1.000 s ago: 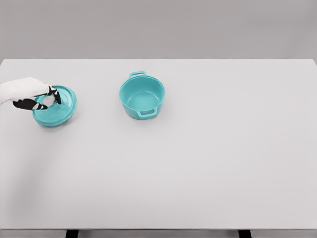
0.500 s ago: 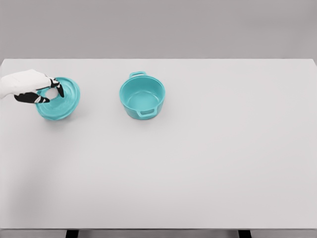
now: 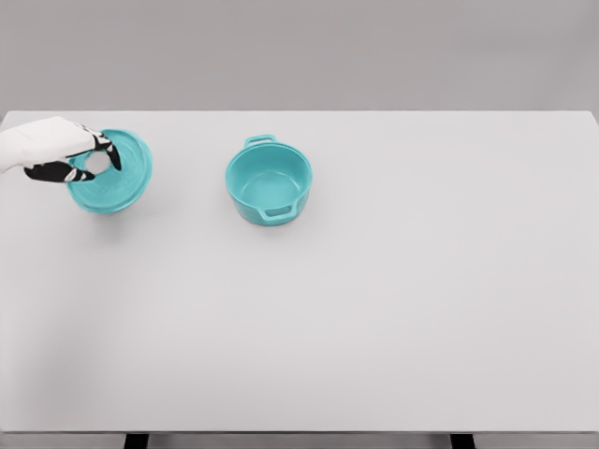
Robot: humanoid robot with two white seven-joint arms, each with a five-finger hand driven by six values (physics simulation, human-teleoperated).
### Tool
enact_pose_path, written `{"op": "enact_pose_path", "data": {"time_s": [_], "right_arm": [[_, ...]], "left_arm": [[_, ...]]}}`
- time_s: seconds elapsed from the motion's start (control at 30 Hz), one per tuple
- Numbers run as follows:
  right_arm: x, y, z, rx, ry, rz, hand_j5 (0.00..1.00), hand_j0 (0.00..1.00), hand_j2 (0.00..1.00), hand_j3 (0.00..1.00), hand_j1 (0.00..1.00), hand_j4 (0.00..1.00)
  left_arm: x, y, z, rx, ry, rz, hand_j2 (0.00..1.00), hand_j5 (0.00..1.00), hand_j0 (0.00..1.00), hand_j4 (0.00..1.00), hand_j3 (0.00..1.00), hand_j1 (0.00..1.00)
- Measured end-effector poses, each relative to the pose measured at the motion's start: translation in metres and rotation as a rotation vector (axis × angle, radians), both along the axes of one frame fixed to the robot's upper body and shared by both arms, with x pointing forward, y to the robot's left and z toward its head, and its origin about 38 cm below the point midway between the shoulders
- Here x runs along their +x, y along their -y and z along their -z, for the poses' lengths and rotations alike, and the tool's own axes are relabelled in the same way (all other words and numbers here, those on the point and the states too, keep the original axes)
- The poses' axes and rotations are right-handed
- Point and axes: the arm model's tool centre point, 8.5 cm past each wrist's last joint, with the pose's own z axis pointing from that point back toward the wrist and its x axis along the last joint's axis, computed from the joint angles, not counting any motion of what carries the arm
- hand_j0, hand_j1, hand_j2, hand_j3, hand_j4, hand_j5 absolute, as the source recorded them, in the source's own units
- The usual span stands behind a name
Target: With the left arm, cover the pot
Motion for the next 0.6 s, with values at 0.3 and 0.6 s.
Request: {"op": "enact_pose_path", "data": {"time_s": [0.3,0.6], "right_arm": [[-0.001,0.0,0.0,0.0,-0.001,0.0,1.0,1.0,1.0,1.0,1.0,1.0],[-0.001,0.0,0.0,0.0,-0.001,0.0,1.0,1.0,1.0,1.0,1.0,1.0]], "left_arm": [[-0.001,0.011,-0.014,-0.004,0.041,0.033,0.55,0.55,0.55,0.55,0.55,0.55],[0.0,0.022,-0.018,-0.02,0.057,0.059,0.55,0.55,0.55,0.55,0.55,0.55]]}}
